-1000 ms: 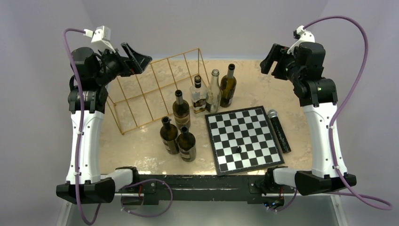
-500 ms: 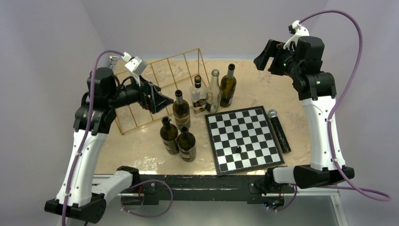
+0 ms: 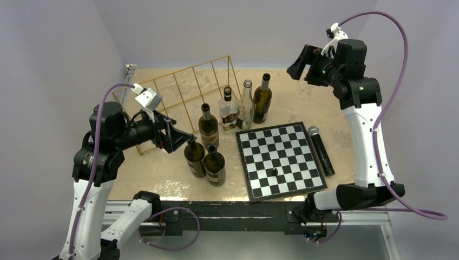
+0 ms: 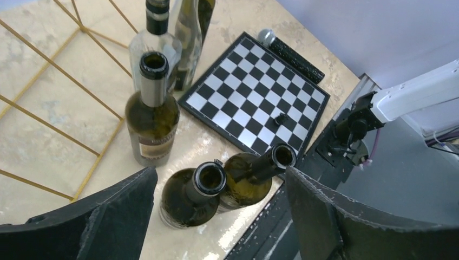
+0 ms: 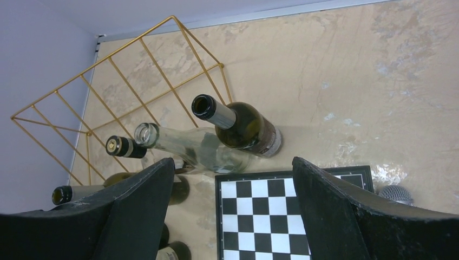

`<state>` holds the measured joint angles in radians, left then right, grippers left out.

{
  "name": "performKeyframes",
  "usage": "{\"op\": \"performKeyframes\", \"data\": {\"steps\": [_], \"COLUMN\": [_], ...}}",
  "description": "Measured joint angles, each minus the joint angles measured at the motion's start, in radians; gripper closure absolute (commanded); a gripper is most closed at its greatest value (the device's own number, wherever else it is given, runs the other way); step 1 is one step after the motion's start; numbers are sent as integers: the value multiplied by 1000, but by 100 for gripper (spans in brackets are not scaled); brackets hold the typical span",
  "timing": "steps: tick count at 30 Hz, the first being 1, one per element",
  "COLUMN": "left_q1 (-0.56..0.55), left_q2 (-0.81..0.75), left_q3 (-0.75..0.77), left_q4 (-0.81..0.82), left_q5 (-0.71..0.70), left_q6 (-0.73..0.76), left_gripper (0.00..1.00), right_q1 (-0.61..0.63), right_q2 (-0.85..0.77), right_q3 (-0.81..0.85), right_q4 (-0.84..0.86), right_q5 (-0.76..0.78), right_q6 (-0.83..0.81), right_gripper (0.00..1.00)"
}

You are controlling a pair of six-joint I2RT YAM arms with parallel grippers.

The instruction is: Put the wine bottle on the wine rack

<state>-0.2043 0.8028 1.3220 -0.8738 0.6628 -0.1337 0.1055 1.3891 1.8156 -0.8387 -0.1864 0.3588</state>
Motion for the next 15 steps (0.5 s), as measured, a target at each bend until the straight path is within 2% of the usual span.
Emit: {"op": "performKeyframes", "data": {"steps": [3,10,15], "left_q1": [0,-15,-76], "left_q2": [5,43,29], "left_q3": [-47,-145,-204], "left_q4": [-4,47,78], "left_q5": [20,40,8], "left_q6": [-5,-42,-47], "left_gripper": [19,19,19], "right_q1": [0,0,-6], "right_q2": [0,27,48], "right_q3": [0,15,15], "right_q4": [-3,-31,-45], "right_q5": [-13,-53,-69], "right_q6": [1,8,10], "right_gripper": [16,16,16]}}
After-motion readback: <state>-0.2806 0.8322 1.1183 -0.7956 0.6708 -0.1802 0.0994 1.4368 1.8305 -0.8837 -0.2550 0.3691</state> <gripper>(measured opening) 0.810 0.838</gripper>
